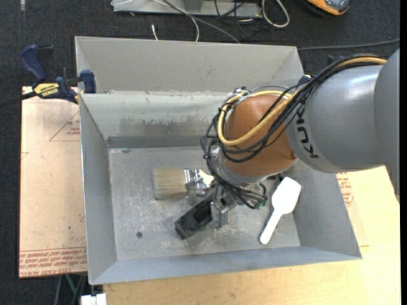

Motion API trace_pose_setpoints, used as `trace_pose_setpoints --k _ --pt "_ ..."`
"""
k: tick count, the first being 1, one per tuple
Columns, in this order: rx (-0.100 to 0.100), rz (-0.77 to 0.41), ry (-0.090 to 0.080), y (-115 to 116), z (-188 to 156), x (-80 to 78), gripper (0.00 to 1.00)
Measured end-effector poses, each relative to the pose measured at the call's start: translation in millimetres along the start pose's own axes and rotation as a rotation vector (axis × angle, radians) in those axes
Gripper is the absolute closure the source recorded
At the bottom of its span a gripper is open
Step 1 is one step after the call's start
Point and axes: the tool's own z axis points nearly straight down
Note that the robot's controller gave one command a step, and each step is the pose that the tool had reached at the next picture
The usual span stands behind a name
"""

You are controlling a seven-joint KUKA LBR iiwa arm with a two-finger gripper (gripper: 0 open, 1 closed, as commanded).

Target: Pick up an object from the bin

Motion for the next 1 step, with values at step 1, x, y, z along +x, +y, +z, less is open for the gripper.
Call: trace_pose_setpoints --k 1 --pt "0.001 0.043 -0.011 3.2 42.0 4.7 1.00"
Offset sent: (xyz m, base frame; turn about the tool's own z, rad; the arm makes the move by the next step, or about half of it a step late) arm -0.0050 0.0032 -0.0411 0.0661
